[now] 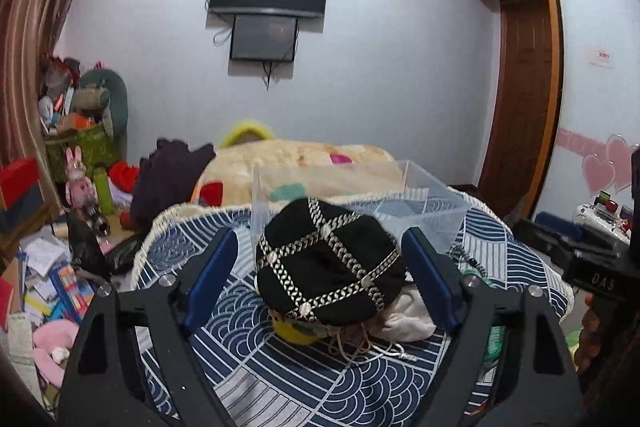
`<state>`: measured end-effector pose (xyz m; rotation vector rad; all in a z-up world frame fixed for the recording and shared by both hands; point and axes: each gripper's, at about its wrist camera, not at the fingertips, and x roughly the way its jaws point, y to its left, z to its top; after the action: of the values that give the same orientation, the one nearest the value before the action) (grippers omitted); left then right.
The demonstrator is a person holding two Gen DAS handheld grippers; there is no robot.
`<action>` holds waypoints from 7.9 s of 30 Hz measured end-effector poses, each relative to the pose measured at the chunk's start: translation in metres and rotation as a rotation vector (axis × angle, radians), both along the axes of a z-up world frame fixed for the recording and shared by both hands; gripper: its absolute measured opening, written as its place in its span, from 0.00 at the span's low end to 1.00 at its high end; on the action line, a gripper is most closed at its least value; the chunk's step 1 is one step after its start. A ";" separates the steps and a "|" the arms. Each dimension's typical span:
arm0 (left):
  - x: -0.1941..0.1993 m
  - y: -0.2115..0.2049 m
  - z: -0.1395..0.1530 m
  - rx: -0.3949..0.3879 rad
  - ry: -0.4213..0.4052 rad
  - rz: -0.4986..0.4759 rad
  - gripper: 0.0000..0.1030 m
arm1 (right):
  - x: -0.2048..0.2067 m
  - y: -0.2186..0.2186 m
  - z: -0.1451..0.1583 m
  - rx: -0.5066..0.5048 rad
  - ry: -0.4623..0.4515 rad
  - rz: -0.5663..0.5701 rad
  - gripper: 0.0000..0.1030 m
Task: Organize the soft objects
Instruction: 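Grasp the black chain-trimmed hat with the left tool while the right tool grasps the green glove, then carry the hat into the clear box with the left tool while the right tool drops the glove in, then grasp the floral scrunchie with the left tool while the right tool grasps the clear plastic bag, then lower the scrunchie into the box with the left tool while the right tool drops the bag in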
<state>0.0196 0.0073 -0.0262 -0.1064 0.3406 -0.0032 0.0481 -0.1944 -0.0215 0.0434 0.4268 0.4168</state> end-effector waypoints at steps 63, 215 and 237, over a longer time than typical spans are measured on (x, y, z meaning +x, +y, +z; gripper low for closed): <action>0.026 0.018 0.033 -0.016 -0.022 -0.040 0.21 | 0.031 0.023 0.034 -0.066 -0.027 0.062 0.15; 0.123 0.028 -0.002 -0.032 0.177 -0.062 0.15 | 0.107 0.068 0.020 -0.223 0.000 0.039 0.12; 0.129 0.014 -0.025 0.017 0.258 -0.100 0.24 | 0.117 0.069 -0.003 -0.288 0.115 0.061 0.14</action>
<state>0.1488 0.0215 -0.0509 -0.0723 0.6036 -0.0859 0.1650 -0.1257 -0.0248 -0.2262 0.5993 0.4107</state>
